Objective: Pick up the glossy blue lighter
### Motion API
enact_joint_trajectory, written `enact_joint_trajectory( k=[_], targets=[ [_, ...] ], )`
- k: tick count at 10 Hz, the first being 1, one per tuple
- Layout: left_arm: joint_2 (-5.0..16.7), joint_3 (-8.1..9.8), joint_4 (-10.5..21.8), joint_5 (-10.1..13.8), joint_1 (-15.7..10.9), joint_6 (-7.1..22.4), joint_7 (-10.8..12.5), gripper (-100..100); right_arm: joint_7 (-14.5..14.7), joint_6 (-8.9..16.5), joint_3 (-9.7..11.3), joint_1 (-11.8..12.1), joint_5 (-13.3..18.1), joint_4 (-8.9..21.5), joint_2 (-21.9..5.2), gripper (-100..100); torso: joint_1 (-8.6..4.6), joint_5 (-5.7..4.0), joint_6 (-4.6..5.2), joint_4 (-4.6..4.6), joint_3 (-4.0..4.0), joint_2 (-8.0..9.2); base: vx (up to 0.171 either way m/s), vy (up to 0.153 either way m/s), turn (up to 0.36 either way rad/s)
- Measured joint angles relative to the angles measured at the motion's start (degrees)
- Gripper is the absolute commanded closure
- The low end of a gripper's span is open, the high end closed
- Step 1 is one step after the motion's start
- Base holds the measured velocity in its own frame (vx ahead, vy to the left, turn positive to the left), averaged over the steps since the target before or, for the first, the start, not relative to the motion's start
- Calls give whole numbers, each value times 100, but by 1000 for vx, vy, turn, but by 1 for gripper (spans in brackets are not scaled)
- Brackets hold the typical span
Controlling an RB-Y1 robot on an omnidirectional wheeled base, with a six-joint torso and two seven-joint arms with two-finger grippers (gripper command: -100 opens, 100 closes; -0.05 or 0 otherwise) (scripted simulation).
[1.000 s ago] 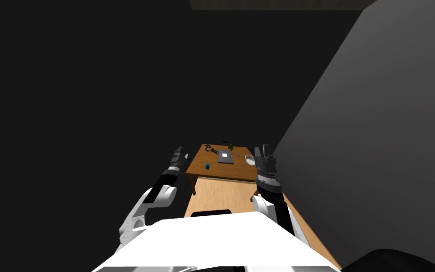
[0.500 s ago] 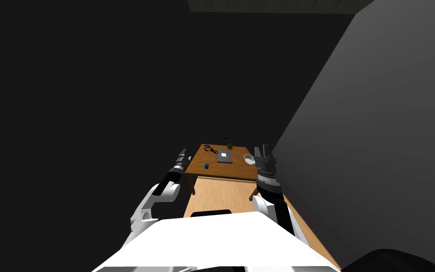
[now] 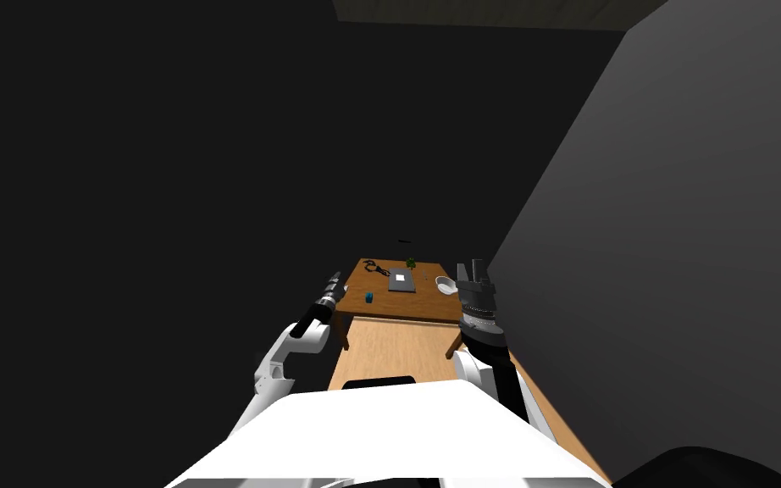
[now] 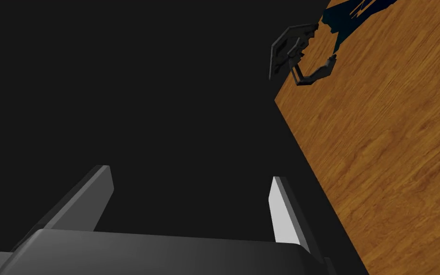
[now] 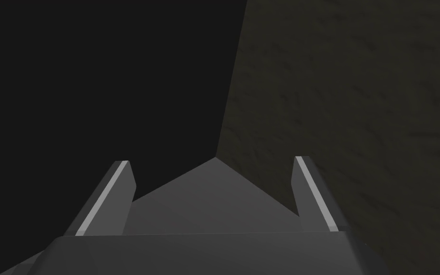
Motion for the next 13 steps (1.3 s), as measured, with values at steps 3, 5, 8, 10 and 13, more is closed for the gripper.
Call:
enact_joint_trajectory(
  k=[3, 5, 8, 10, 13],
  targets=[
    [18, -63, 436, 19, -305, 378, 88, -100, 0, 0, 0, 0, 0, 0, 0, 0, 0, 1, 1, -1, -3, -5, 12, -9, -24],
    [35, -105, 582, 41, -438, 661, 134, -100, 0, 0, 0, 0, 0, 0, 0, 0, 2, 1, 1, -1, -4, -6, 18, -6, -26],
    [-4, -198, 941, 43, -673, 1095, 194, -100, 0, 0, 0, 0, 0, 0, 0, 0, 5, 1, 1, -3, -9, -15, 35, 0, -38],
    [-34, -248, 1221, 44, -820, 1346, 223, -100, 0, 0, 0, 0, 0, 0, 0, 0, 1, 1, 0, -3, -9, -15, 34, -6, -26],
    [-61, -317, 1531, 81, -1082, 1863, 265, -100, 0, 0, 0, 1, 0, 0, 0, 0, 4, 1, 0, -4, -12, -20, 51, 3, -43]
  ],
)
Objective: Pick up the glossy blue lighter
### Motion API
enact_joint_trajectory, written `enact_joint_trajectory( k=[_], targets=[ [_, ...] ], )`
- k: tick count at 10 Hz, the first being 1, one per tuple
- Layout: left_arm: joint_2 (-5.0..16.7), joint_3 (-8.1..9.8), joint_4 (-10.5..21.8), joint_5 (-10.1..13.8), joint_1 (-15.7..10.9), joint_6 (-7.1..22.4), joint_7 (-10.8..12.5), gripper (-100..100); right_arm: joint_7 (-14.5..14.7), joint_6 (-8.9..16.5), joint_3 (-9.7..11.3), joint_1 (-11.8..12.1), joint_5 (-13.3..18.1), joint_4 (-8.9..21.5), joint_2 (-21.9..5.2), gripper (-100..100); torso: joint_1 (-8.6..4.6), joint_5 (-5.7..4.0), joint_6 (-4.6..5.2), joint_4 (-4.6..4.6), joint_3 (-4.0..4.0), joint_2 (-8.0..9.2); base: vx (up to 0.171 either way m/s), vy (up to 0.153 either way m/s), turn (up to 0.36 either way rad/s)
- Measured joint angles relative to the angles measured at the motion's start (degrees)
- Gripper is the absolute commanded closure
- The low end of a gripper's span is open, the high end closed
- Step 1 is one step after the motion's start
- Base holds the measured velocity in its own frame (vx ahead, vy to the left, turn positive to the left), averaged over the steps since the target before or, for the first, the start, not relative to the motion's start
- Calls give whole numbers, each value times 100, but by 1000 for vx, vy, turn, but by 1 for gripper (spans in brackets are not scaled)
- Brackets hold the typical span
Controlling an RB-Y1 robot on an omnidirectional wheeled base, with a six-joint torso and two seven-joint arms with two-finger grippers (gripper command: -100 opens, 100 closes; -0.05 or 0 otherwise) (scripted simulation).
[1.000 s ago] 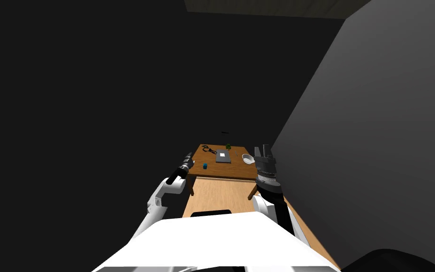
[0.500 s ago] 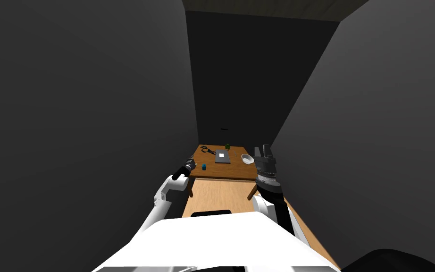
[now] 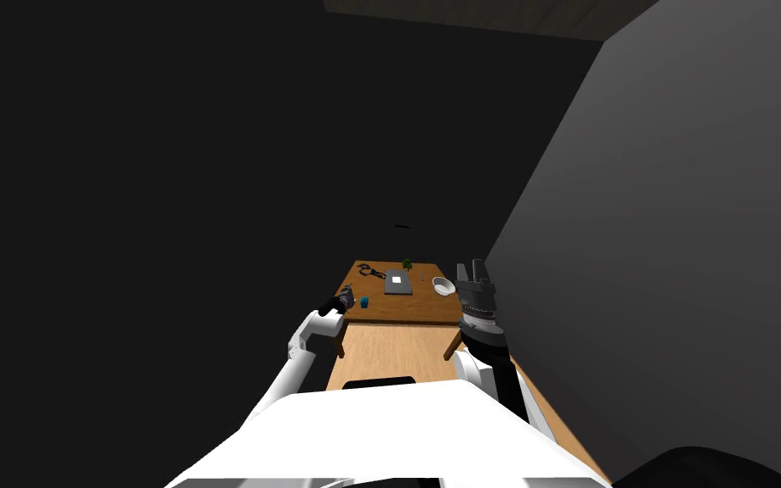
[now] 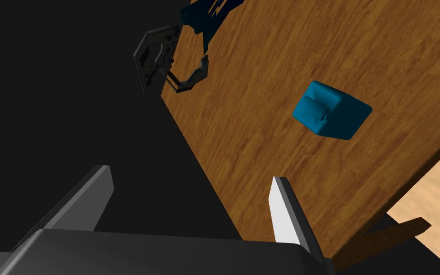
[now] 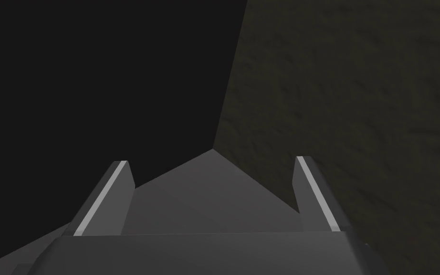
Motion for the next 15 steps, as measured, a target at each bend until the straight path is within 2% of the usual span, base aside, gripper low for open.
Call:
enact_joint_trajectory(
  k=[3, 6, 9, 11, 13, 15],
  targets=[
    [-99, -74, 567, -4, -309, 370, 26, -100, 0, 0, 0, 0, 0, 0, 0, 0, 4, 1, 0, -2, -4, -7, 66, 12, -43],
    [-124, -154, 799, 72, -434, 813, 17, -100, 0, 0, 0, 0, 0, 0, 0, 0, 4, 1, -1, -1, -3, -4, 76, 16, -58],
    [-230, -229, 1434, 160, -767, 1235, -16, -100, 0, 0, 0, 1, 0, 0, 0, 0, 10, 2, -2, -4, -9, -15, 88, 28, -40],
    [-257, -256, 1517, 201, -820, 1457, -40, -100, 0, 0, 0, 0, 0, 0, 0, 0, 8, 1, -2, -2, -4, -6, 71, 24, -35],
    [-358, -300, 1807, 217, -929, 1632, -66, -100, 0, 0, 0, 0, 0, 0, 0, 0, 9, 2, -2, -2, -5, -7, 78, 32, -49],
    [-452, -336, 1945, 233, -981, 1854, -87, -100, 0, 0, 0, 0, 0, 0, 0, 0, 6, 1, -3, -2, -3, -3, 59, 19, -33]
  ],
)
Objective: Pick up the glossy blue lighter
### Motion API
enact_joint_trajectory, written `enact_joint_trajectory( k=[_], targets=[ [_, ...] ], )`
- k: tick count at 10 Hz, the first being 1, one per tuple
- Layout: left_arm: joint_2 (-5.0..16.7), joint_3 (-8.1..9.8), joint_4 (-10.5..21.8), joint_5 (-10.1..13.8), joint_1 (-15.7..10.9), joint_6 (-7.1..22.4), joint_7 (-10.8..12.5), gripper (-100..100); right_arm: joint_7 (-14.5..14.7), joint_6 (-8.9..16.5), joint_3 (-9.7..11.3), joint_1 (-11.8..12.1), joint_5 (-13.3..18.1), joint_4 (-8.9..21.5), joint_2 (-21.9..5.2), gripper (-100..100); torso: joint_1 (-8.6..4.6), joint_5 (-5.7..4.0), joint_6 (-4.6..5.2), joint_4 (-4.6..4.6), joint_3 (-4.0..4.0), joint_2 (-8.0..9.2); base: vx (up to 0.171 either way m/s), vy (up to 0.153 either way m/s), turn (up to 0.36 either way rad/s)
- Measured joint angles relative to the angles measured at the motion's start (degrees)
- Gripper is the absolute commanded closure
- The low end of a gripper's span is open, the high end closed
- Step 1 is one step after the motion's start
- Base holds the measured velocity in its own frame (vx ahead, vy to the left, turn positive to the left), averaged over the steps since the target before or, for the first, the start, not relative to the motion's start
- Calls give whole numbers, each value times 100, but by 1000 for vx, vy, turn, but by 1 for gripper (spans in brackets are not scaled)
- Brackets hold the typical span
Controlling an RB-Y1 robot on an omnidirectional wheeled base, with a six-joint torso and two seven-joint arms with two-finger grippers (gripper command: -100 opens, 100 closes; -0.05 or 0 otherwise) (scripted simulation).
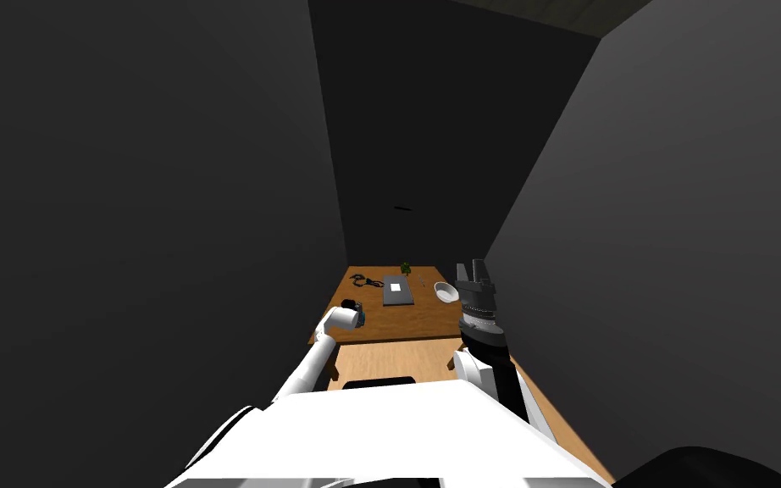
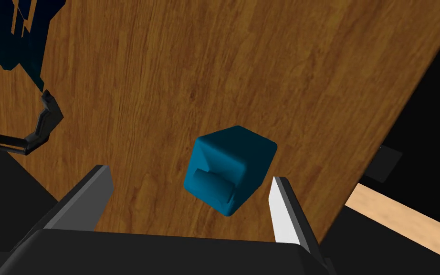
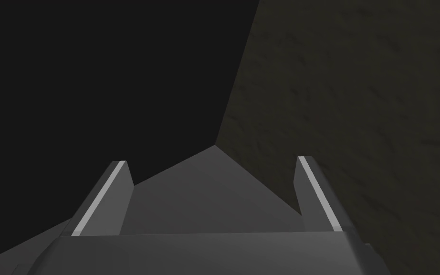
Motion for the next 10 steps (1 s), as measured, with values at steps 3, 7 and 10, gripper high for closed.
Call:
enact_joint_trajectory(
  k=[3, 7, 10],
  targets=[
    [-77, -30, 82, 10, 18, 138, -18, -100, 0, 0, 0, -1, 0, 0, 0, 0, -6, -2, 0, 5, 13, 23, 17, 1, -7],
    [-132, 54, 465, 4, 46, -246, -138, -100, 0, 0, 0, 0, 0, 0, 0, 0, -15, -4, 0, 3, 7, 11, 38, -14, -7],
    [-135, 53, 478, 5, 48, -264, -147, 100, 0, 0, 0, -1, 0, 0, 0, 0, -7, -2, -1, 7, 14, 22, 0, 0, 0]
  ],
)
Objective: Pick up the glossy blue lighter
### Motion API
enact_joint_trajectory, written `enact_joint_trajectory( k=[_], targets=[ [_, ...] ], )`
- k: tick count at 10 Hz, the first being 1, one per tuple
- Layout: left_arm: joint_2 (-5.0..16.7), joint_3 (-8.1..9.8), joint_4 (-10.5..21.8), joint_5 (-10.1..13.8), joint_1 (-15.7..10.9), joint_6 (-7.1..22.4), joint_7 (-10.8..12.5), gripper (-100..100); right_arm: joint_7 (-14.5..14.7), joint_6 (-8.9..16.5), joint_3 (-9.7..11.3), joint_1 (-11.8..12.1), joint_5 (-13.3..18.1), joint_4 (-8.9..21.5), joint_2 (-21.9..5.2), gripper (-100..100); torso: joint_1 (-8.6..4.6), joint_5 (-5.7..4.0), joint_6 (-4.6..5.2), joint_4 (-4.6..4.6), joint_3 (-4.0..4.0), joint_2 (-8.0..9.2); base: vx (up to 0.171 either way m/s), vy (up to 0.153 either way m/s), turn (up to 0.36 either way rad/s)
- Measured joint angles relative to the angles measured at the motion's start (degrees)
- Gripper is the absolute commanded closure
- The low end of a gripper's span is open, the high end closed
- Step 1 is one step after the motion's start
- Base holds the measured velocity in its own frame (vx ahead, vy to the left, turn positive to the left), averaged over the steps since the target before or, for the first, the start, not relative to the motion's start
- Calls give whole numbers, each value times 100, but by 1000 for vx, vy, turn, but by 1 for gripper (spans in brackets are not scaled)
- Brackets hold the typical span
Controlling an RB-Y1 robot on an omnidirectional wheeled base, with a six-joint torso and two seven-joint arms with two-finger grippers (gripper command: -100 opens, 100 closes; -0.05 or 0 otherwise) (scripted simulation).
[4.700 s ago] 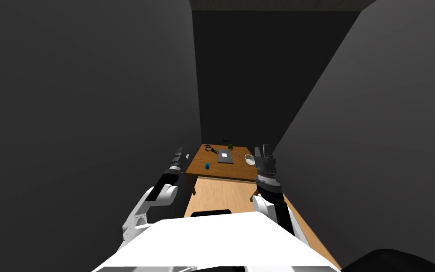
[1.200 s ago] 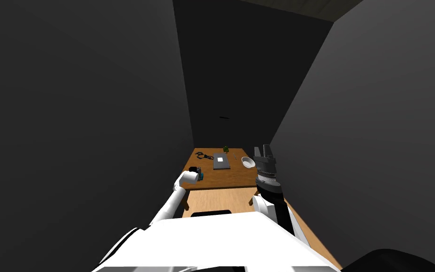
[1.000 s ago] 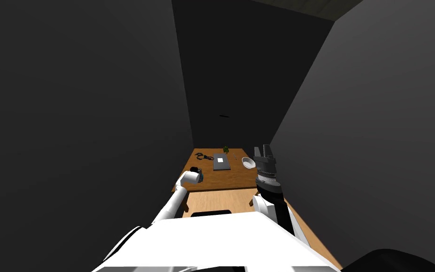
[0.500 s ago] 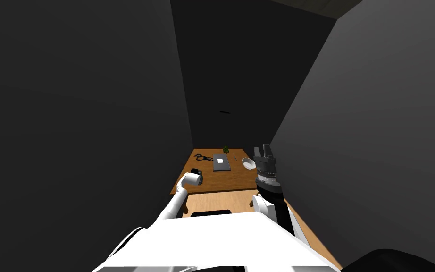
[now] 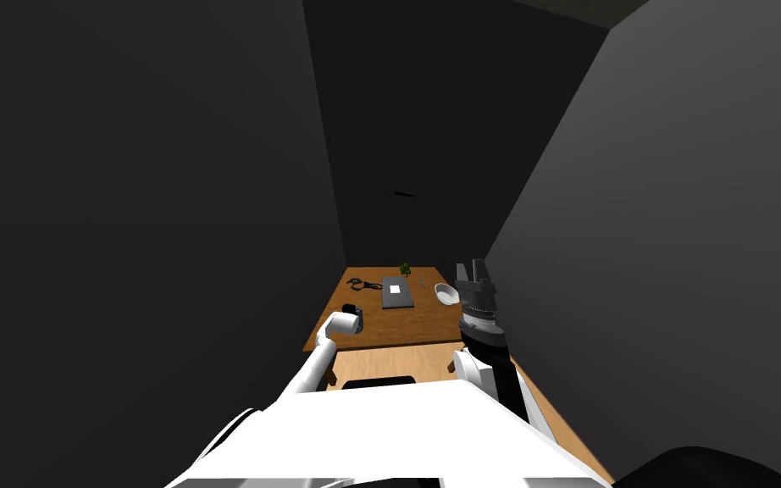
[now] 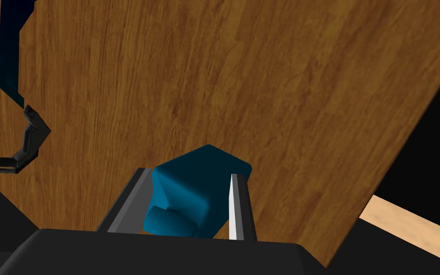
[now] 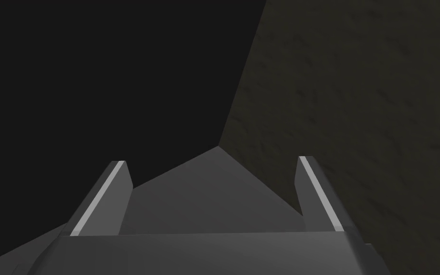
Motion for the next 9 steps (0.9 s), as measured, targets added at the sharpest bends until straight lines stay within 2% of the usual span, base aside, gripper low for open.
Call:
enact_joint_trajectory(
  k=[2, 3, 4, 8, 9],
  targets=[
    [0, 0, 0, 0, 0, 0, 0, 100, 0, 0, 0, 0, 0, 0, 0, 0, 0, 0, 0, 1, 2, 3, 0, 0, 0],
    [0, 0, 1, 1, 1, 0, 0, 0, 0, 0, 0, 0, 0, 0, 0, 0, 0, 0, 0, 1, 2, 4, 0, 0, 0],
    [0, 0, 1, 1, 1, 0, 0, 100, 0, 0, 0, 0, 0, 0, 0, 0, 0, 0, 0, 2, 3, 4, -35, 10, 15],
    [49, -67, -308, 8, -41, 321, 106, 100, 0, 0, 0, -1, 0, 0, 0, 0, 5, 0, -1, 8, 16, 25, -38, 14, 7],
    [49, -70, -316, 7, -44, 339, 114, 0, 0, 0, 0, 0, 0, 0, 0, 0, 2, 0, -1, 6, 12, 18, 0, 0, 0]
  ],
)
